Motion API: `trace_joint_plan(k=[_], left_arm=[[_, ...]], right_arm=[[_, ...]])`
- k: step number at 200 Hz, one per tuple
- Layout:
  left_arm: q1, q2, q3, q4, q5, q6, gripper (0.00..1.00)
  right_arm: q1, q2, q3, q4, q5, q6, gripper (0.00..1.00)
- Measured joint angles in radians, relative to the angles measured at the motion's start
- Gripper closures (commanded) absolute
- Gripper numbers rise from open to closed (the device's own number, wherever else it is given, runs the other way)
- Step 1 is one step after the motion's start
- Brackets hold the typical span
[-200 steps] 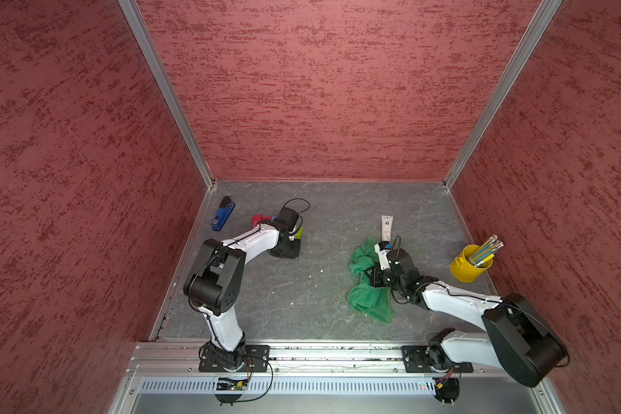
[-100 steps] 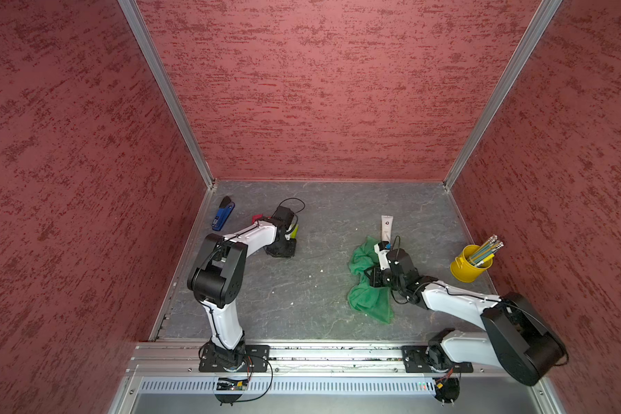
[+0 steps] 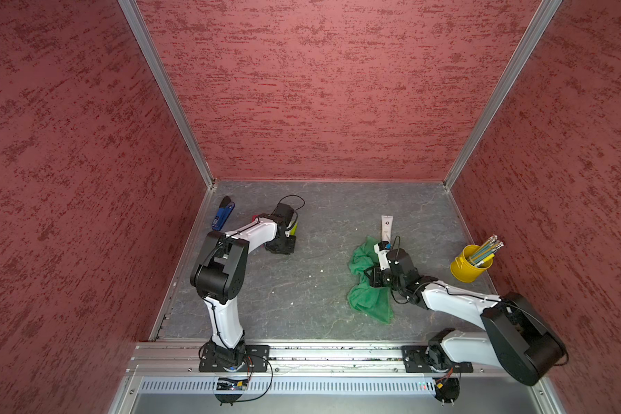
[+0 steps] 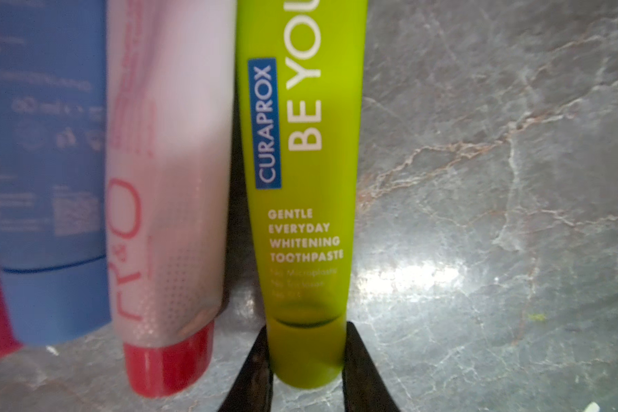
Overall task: Wipe the surface of the toothpaste tube
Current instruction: Place the toothpaste at the center of the board.
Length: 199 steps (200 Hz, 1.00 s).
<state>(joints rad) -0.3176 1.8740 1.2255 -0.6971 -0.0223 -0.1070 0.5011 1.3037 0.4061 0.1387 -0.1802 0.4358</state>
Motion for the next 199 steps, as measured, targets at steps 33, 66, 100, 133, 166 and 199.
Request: trace_joint_plan(k=[33,66,100,133,166,199], left_arm=[[-0.010,0.000,0.014,-0.030,-0.064,-0.011,0.52],[-0.039,-0.014,0.030,-0.060,-0.106,-0.038,0.43],[-0.066,-0.041,0.045,-0.079,-0.116,-0.066,0.55],[-0.082,-0.097,0.050,-0.080,-0.045,-0.083,0.57],[-0.090,-0.072,0.130,-0.063,0.030,-0.090,0.50],[-0.074,0.029,0.198,-0.033,0.069,-0.088,0.49]], right_arm=[[0.000,0.002,0.000,0.001,0.000,0.000,1.00],[0.000,0.005,0.000,0.004,-0.002,0.000,1.00],[0.000,0.006,0.000,0.006,-0.003,-0.002,1.00],[0.000,0.006,0.000,0.006,-0.003,-0.003,1.00],[0.000,0.007,0.000,0.006,-0.004,-0.003,1.00],[0.000,0.007,0.000,0.007,-0.008,-0.003,1.00]])
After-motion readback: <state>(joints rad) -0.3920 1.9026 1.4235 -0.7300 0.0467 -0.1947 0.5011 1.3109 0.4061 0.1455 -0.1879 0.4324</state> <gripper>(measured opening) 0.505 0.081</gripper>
